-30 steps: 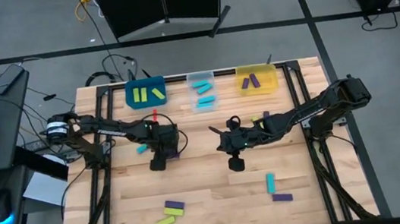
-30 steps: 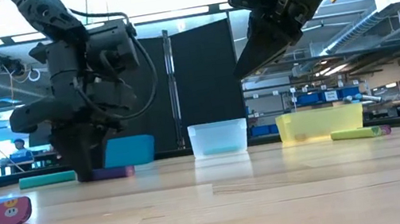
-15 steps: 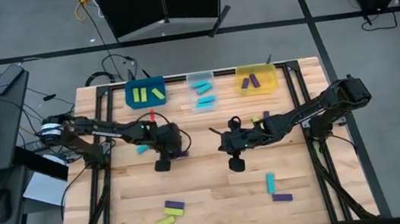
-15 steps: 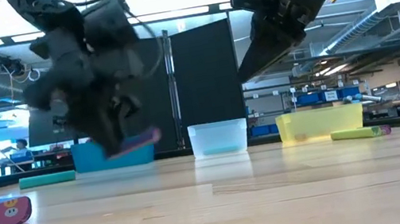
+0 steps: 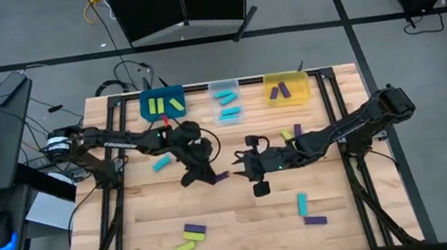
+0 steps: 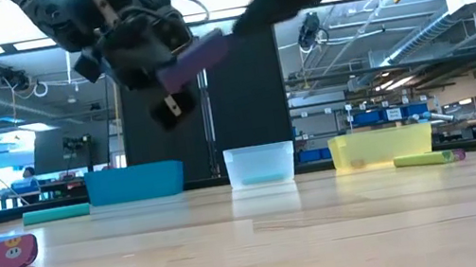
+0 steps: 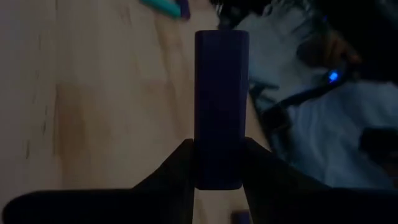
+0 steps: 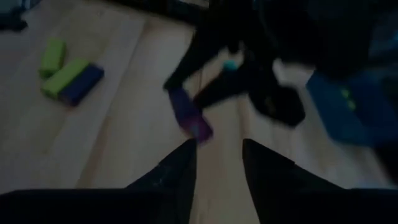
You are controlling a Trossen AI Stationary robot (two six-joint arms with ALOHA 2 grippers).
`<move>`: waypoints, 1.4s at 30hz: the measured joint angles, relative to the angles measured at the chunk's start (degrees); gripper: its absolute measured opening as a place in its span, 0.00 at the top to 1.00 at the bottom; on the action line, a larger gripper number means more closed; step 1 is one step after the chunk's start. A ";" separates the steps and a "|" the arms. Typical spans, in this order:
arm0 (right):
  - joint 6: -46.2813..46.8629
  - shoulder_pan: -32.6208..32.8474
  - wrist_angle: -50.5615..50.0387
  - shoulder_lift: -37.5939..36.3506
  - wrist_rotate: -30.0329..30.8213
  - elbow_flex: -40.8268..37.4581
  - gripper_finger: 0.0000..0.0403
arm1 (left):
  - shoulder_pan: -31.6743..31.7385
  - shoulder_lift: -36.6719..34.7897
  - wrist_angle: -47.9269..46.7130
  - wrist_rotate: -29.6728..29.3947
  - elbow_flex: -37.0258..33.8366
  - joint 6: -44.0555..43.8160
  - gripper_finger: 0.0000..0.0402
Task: Sort blocks
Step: Put the violet block into the yellow bin
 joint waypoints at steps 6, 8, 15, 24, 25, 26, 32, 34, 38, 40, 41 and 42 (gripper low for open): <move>-4.04 0.22 -0.41 -0.04 -1.34 2.76 0.59 | 0.63 -0.02 6.77 4.21 0.00 -6.71 0.74; -4.28 0.25 -0.34 -0.07 -2.85 3.27 0.59 | 0.50 -0.02 8.50 5.78 -0.02 -8.13 0.74; -4.29 -0.01 0.69 -0.12 -8.26 3.64 0.60 | 0.52 0.00 11.17 6.07 -0.04 -9.83 0.74; -4.06 -0.62 1.38 -0.03 -10.58 3.64 0.60 | 0.59 -0.07 15.60 6.34 0.09 -12.47 0.74; -4.06 -0.73 1.18 -0.01 -10.64 3.64 0.61 | 0.61 -0.07 15.83 6.33 0.09 -12.55 0.74; -4.03 -0.91 1.15 -0.01 -10.74 3.64 0.62 | 0.61 -0.09 16.00 6.33 0.09 -12.53 0.74; -4.66 -1.70 1.09 -0.01 -11.48 3.60 0.77 | 0.63 -0.11 16.06 5.86 0.09 -12.40 0.74; -5.35 -1.64 1.12 -0.01 -11.43 3.53 0.81 | 0.70 -0.11 16.08 6.02 0.09 -12.13 0.74; -5.20 -1.66 0.39 0.01 -11.12 3.51 0.81 | 0.81 -0.15 15.80 3.91 0.08 -8.55 0.71; -4.67 -1.64 -0.39 -0.05 -9.02 3.51 0.81 | 0.78 -0.15 15.54 1.52 0.07 -5.91 0.66; -4.31 -1.64 -1.31 -0.35 -7.66 3.51 0.81 | 0.76 -0.16 15.50 -0.54 0.07 -4.67 0.63; -3.82 -1.68 -2.44 -0.53 -6.53 3.51 0.82 | 0.78 -0.22 15.51 -2.70 0.07 -2.70 0.61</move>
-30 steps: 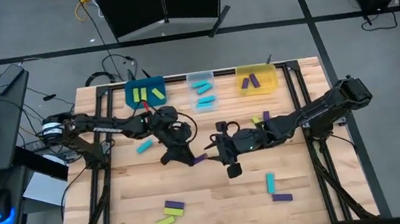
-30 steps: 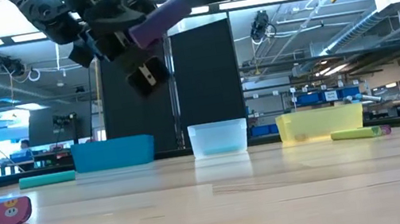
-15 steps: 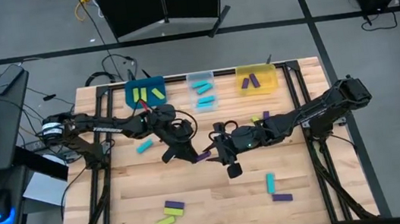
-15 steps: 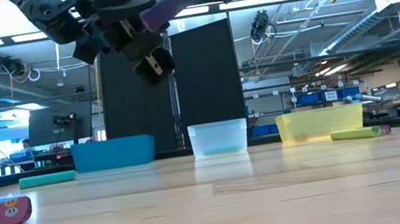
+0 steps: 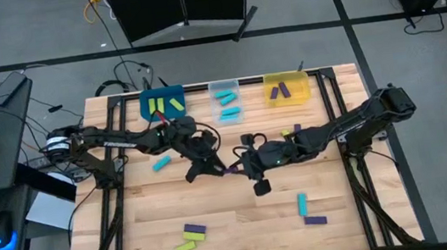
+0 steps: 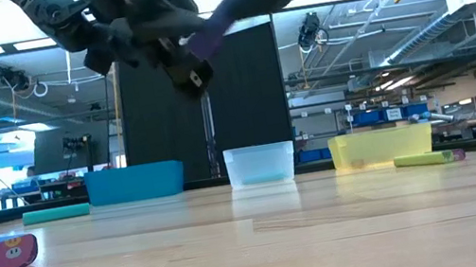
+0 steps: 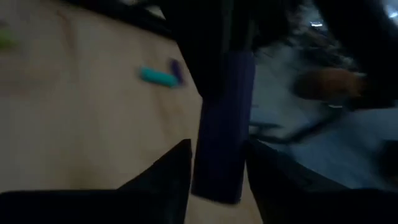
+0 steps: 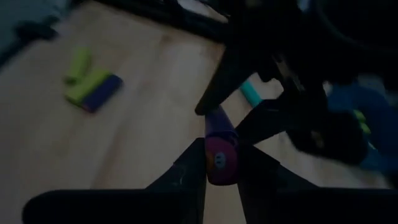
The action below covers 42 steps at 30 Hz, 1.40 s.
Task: Sort blocks
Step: Put the violet block into the yellow bin
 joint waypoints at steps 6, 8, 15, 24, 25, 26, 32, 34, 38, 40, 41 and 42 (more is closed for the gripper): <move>3.62 -0.47 -9.42 -4.52 7.86 0.01 0.82 | 0.17 -1.12 -2.77 -18.72 0.11 18.87 0.53; 5.71 -0.96 -13.57 -6.94 10.71 0.02 0.82 | 0.49 -1.36 -2.68 -24.72 0.11 22.05 0.53; 16.99 -10.39 -26.01 -14.70 15.97 0.11 0.82 | 0.76 -1.58 2.46 -27.99 -1.36 24.04 0.52; 21.29 -35.53 -36.69 -13.38 6.37 0.11 0.82 | 0.74 -1.49 24.46 -27.92 -8.82 18.41 0.52; 21.29 -38.20 -36.90 -12.51 4.37 0.11 0.82 | 0.74 -1.49 25.29 -27.92 -9.09 17.95 0.52; 21.24 -40.82 -37.18 -11.59 2.65 0.11 0.82 | 0.72 -1.49 25.75 -27.92 -9.16 17.68 0.52; 20.28 -53.74 -38.99 -7.62 -3.42 0.09 0.82 | 0.63 -1.49 25.55 -27.42 -9.22 16.60 0.52; 20.51 -56.78 -38.94 -6.54 -6.07 0.09 0.82 | 0.63 -1.49 25.60 -27.19 -9.22 16.55 0.52; 20.66 -61.34 -38.92 -3.41 -9.55 0.09 0.82 | 0.63 -1.49 25.61 -27.02 -9.22 16.55 0.52; 20.55 -62.97 -38.92 -1.48 -11.19 0.09 0.82 | 0.61 -1.47 25.61 -27.02 -9.22 16.55 0.52; 20.16 -63.58 -38.94 -0.38 -12.07 0.09 0.82 | 0.61 -1.47 25.61 -27.01 -9.22 16.51 0.52; 19.49 -64.09 -38.97 0.55 -12.80 0.07 0.82 | 0.61 -1.47 25.61 -27.00 -9.22 16.48 0.52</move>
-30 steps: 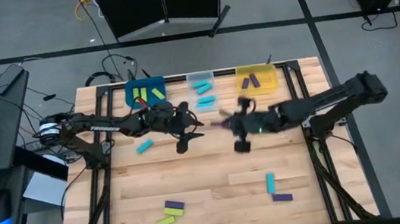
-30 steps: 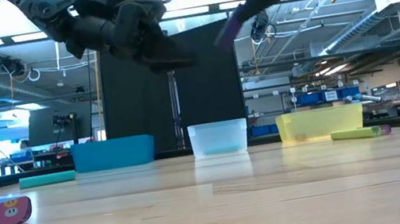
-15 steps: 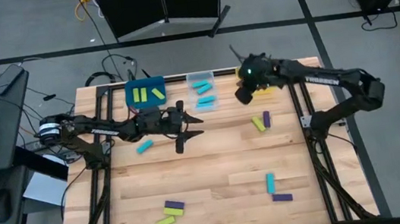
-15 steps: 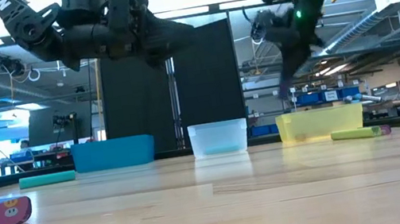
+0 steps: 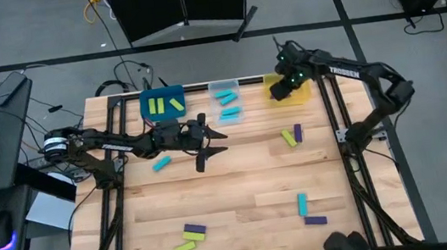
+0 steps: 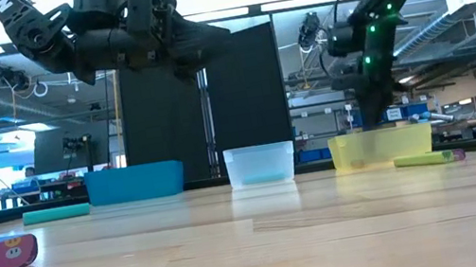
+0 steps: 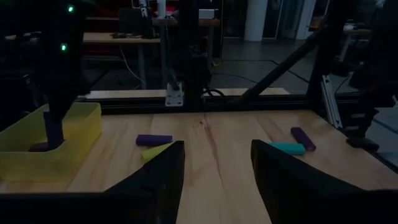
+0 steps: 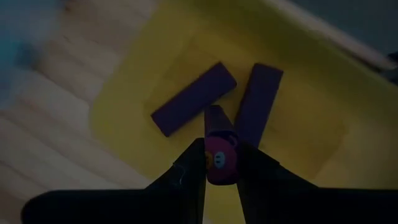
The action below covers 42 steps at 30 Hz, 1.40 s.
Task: Sort blocks
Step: Put the violet block into the yellow bin
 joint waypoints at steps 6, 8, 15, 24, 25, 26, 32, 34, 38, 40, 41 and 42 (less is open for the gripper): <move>-1.76 -1.75 0.03 3.69 -2.95 0.00 0.82 | 0.00 0.02 -0.13 0.04 0.00 -0.04 0.52; -2.10 -2.04 0.03 4.36 -4.64 0.00 0.82 | 0.00 0.02 -0.13 0.06 0.00 -0.04 0.52; -3.35 -2.37 0.89 4.69 -6.53 0.04 0.82 | 0.00 0.02 -0.04 0.07 0.00 -0.05 0.52; -3.43 -1.91 1.09 4.76 -3.69 -0.02 0.57 | 0.00 0.02 -0.07 0.09 0.00 -0.28 0.52; -3.43 -1.83 1.23 4.76 -2.42 -0.02 0.53 | 0.00 0.02 -0.07 0.09 0.00 -0.28 0.52; -3.43 -1.83 1.34 4.76 -1.24 -0.02 0.50 | 0.00 0.02 -0.07 0.09 0.00 -0.28 0.52; -4.92 -1.90 2.24 4.57 0.08 -0.02 0.38 | 0.00 0.03 -0.11 0.09 0.00 -0.31 0.52; -4.96 -2.14 1.34 4.45 0.08 0.80 0.38 | 0.00 0.03 -0.12 0.07 0.00 -0.31 0.52; -2.27 -2.82 0.03 4.34 1.10 4.64 0.43 | 0.00 0.04 -0.11 0.07 0.00 -0.31 0.52; -0.43 -3.15 -0.59 4.32 2.65 6.57 0.47 | 0.02 0.04 -0.13 0.07 0.00 -0.31 0.52; -0.38 -3.36 -1.16 4.32 3.52 7.42 0.50 | 0.02 0.04 -0.16 0.07 0.00 -0.31 0.52; -0.41 -3.49 -1.58 4.30 4.33 8.05 0.52 | 0.02 0.04 -0.21 0.07 0.00 -0.34 0.52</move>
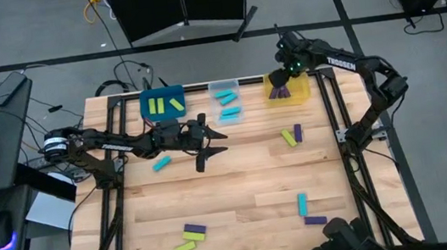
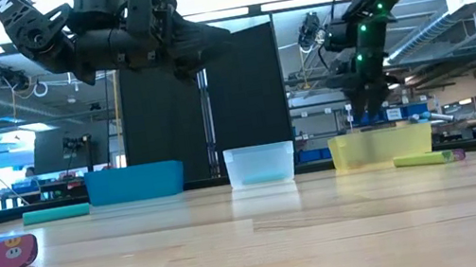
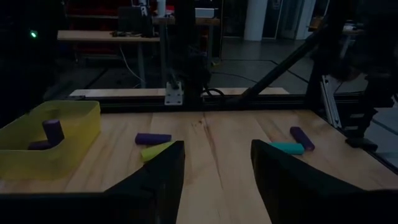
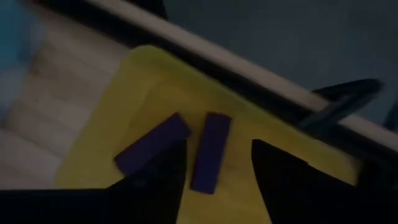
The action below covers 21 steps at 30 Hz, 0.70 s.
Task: Sort blocks
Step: Put the violet block into the yellow bin
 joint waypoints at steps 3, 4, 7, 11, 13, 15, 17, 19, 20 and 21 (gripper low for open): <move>-0.86 -0.43 -1.83 0.00 -0.30 0.73 0.62 | 0.02 0.00 -0.08 0.00 0.00 -0.16 0.52; -1.57 -0.44 -2.58 0.00 -1.55 0.71 0.66 | 0.02 0.00 -0.13 0.00 0.00 -0.17 0.52; -4.15 0.47 -2.88 0.00 -7.77 0.07 0.79 | 0.02 0.00 -0.18 0.00 0.00 -0.16 0.52; -5.85 2.90 -2.57 0.00 -11.76 -0.14 0.97 | 0.02 0.00 -0.18 0.00 0.00 -0.16 0.52; -6.01 4.01 -2.41 0.20 -11.79 -0.14 0.97 | 0.02 0.00 -0.18 0.00 0.00 -0.18 0.52; -5.87 4.47 -2.50 0.66 -10.67 -0.14 0.95 | 0.02 0.00 -0.18 0.00 0.00 -0.16 0.52; -5.49 4.39 -2.98 1.38 -9.66 -0.15 0.95 | 0.02 0.00 -0.16 0.00 0.00 -0.17 0.52; -5.11 3.92 -3.74 2.28 -9.43 -0.16 0.97 | 0.02 0.00 -0.18 0.00 0.00 -0.18 0.52; -5.00 3.70 -3.98 2.78 -9.18 -0.16 0.98 | 0.02 0.00 -0.20 0.00 0.00 -0.18 0.52; -4.98 3.43 -4.35 3.26 -8.51 -0.16 0.98 | 0.02 0.00 -0.29 0.00 0.00 -0.18 0.52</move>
